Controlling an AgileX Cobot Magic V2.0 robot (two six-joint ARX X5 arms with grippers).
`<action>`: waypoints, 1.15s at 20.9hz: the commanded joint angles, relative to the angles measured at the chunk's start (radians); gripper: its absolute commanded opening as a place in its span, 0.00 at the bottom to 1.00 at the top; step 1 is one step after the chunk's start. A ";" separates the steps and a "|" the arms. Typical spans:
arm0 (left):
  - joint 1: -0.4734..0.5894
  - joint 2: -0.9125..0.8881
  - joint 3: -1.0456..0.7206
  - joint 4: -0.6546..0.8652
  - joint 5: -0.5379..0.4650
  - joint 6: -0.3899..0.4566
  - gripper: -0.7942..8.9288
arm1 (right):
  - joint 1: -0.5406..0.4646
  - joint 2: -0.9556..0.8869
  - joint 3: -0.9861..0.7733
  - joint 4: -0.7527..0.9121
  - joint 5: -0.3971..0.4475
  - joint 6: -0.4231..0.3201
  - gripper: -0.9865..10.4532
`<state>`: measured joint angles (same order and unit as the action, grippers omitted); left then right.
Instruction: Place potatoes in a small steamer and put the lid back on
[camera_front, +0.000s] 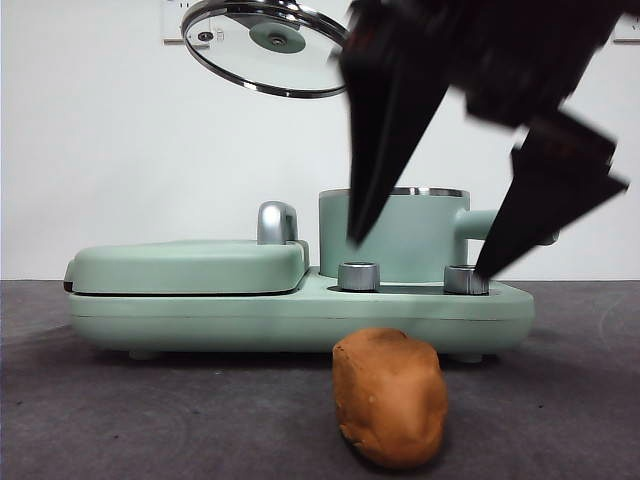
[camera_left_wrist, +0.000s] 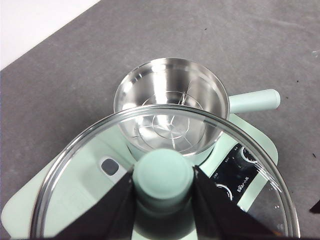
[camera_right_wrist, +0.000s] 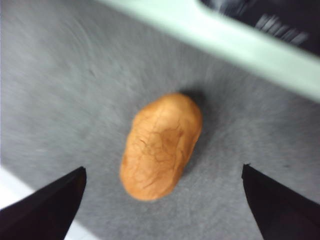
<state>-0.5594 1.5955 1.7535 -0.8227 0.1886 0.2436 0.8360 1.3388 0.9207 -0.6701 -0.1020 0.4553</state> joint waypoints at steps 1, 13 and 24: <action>-0.005 -0.008 0.039 0.027 0.006 0.009 0.10 | 0.031 0.083 0.017 0.021 -0.006 0.040 0.52; 0.000 -0.008 0.039 0.030 0.006 0.008 0.10 | 0.050 0.264 0.024 0.119 -0.003 0.061 0.21; 0.035 -0.008 0.039 0.031 0.006 0.005 0.10 | -0.191 0.278 0.614 -0.303 -0.066 -0.192 0.21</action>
<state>-0.5209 1.5955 1.7535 -0.8192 0.1883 0.2436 0.6426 1.5921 1.5051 -0.9749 -0.1661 0.3061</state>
